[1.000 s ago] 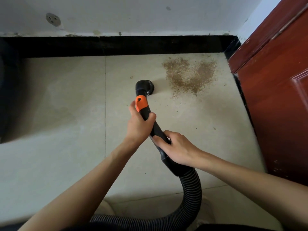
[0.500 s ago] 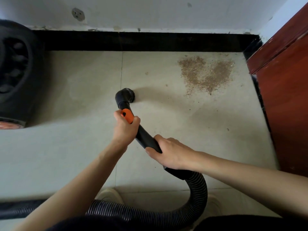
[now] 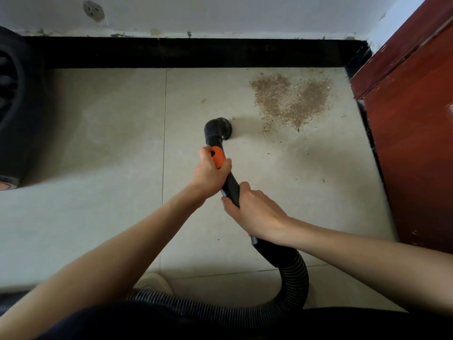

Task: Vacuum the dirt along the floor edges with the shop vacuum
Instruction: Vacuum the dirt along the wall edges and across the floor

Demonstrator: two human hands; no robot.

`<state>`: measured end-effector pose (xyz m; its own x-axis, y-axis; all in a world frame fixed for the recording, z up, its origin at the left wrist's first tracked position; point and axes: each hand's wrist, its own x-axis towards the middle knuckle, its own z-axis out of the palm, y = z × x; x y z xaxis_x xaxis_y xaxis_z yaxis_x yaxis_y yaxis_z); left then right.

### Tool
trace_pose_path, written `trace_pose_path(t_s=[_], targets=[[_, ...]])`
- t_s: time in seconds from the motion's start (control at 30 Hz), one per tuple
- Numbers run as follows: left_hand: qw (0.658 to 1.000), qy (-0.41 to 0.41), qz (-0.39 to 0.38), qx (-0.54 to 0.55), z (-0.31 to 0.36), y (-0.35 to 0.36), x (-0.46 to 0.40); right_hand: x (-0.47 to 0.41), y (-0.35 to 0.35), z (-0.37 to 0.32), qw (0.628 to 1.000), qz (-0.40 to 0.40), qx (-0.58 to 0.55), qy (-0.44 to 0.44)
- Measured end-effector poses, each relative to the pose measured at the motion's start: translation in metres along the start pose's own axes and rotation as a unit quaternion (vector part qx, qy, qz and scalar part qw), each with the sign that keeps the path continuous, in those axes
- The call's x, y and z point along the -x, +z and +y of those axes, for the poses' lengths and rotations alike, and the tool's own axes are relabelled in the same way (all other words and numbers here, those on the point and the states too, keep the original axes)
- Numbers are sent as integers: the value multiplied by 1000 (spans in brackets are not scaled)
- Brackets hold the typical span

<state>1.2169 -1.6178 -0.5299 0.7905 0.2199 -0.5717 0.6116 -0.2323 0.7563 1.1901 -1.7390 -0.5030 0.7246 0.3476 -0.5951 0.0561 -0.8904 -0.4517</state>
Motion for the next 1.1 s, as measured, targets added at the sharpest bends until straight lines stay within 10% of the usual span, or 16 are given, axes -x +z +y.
trace_pose_path(t_s=[0.3,0.73,1.1], targets=[[998,4,-67,8,5,18,0,12,-2,10,999,8,6,49],[989,-32,133,59,-41,-21,50,13,14,-12,985,-148,13,-82],[993,-14,111,28,-45,-18,69,36,16,-10,986,-159,-2,-57]])
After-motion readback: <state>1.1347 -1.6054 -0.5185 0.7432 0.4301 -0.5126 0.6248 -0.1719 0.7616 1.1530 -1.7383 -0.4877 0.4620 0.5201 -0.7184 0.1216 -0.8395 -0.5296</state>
